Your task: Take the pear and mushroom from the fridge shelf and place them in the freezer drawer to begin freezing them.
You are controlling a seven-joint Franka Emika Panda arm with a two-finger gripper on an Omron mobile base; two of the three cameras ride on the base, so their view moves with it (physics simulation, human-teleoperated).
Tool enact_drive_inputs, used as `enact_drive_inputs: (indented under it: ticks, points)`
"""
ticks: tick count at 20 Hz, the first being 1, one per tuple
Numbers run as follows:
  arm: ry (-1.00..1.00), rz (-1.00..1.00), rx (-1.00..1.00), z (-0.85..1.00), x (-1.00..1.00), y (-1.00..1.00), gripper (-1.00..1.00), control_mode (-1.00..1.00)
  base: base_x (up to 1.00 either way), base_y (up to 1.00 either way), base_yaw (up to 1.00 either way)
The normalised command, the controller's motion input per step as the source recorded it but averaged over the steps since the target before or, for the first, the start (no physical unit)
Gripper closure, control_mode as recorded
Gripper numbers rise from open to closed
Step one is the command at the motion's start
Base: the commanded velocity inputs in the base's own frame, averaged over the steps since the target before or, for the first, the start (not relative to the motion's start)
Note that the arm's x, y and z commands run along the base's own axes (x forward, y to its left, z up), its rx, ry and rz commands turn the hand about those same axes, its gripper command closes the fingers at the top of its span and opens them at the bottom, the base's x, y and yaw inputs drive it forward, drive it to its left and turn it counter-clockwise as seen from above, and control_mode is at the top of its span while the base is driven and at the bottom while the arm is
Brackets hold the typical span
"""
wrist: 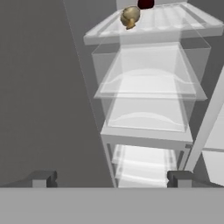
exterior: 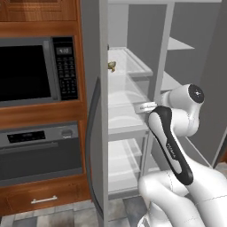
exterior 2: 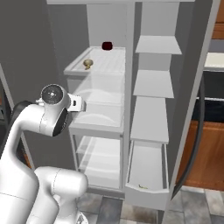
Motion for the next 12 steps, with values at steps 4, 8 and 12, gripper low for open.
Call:
enact_drive_inputs:
  ticks: [4, 8, 12]
  points:
    - [0.00, 0.00, 0.00, 0.00, 0.00, 0.00, -1.00, 1.00, 0.70, 0.31, -0.02]
    - [0.00, 0.00, 0.00, 0.00, 0.00, 0.00, -1.00, 1.00, 0.62, 0.29, -0.03]
    - [0.00, 0.00, 0.00, 0.00, 0.02, 0.00, -1.00, -1.00, 0.00, 0.01, 0.00]
